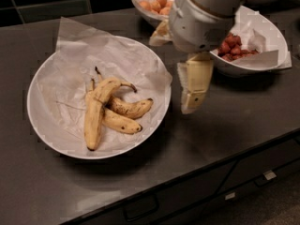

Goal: Pick banana from white bowl

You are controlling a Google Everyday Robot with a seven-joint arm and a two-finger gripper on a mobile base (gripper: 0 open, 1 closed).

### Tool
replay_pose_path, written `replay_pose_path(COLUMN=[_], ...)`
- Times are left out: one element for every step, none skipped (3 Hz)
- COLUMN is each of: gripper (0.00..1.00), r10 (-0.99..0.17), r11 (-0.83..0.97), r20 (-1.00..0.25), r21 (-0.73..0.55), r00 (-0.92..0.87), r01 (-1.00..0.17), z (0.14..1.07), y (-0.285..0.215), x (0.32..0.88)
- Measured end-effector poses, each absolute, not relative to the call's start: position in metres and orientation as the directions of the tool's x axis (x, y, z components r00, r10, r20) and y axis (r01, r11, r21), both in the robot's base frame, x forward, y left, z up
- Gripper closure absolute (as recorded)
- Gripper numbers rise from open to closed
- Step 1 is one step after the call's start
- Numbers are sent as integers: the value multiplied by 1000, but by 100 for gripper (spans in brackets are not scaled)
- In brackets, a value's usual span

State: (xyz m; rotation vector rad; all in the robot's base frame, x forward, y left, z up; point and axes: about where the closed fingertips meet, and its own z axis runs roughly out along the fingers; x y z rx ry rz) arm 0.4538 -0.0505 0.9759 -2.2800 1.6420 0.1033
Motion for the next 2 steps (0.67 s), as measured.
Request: replay_pose_path(gripper=[15, 20], r10=[-849, -789], r11=[-401, -505], r20=[-282, -289], r21=[-205, -198], r00=[447, 542], r01=[-893, -840], z=[959, 950], y=[-9, 29], x=[451, 446])
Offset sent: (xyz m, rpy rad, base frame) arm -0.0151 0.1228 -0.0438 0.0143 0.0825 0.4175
